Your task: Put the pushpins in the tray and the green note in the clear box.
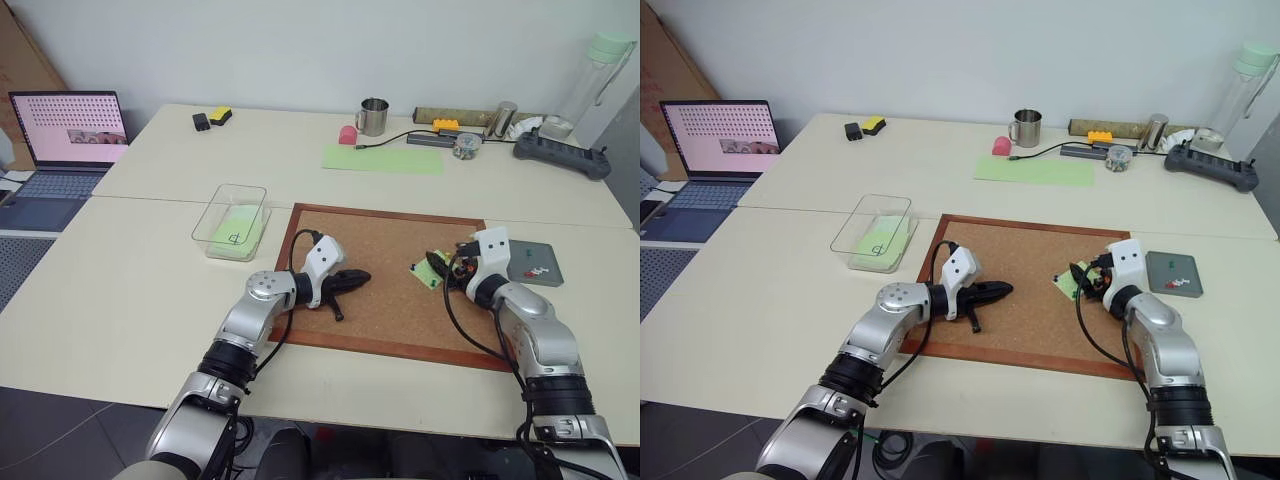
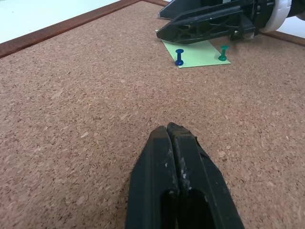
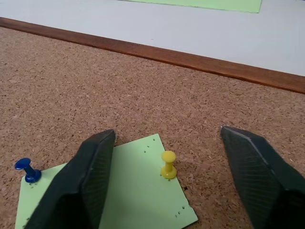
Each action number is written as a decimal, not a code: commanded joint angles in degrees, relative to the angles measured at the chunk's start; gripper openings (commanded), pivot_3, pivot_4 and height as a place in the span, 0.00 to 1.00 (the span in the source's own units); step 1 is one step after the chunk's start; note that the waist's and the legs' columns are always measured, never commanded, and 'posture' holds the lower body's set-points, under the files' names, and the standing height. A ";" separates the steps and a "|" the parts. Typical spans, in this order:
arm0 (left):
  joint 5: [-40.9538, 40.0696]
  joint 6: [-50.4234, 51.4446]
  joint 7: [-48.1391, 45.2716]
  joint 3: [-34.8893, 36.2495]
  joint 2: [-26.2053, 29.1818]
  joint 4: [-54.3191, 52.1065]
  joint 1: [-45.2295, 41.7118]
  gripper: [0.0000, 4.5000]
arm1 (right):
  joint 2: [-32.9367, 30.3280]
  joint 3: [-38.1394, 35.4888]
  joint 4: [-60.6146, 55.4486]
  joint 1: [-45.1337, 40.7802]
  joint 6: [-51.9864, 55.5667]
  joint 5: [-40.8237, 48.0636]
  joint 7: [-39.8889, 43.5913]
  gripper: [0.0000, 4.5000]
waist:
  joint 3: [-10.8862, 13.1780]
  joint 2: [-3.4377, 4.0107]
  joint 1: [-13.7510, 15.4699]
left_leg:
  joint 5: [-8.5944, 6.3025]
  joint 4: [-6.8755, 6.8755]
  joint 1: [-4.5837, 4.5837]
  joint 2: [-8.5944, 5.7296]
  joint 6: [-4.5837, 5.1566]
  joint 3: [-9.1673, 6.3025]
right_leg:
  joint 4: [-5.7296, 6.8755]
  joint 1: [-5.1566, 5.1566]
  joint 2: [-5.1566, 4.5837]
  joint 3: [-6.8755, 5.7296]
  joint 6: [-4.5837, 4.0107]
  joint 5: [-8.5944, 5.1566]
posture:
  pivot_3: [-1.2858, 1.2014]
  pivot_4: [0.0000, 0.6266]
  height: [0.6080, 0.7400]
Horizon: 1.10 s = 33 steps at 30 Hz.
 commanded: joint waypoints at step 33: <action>2.43 -0.62 1.39 -0.73 -0.08 1.91 0.31 0.00 | 0.88 -2.59 -10.76 3.25 -3.23 3.02 1.97 0.01 | 0.00 0.01 -0.08 | 0.00 -0.04 -0.01 0.00 0.00 0.00 | 0.00 -0.04 0.00 0.01 0.00 0.00 | 0.52 0.24 1.00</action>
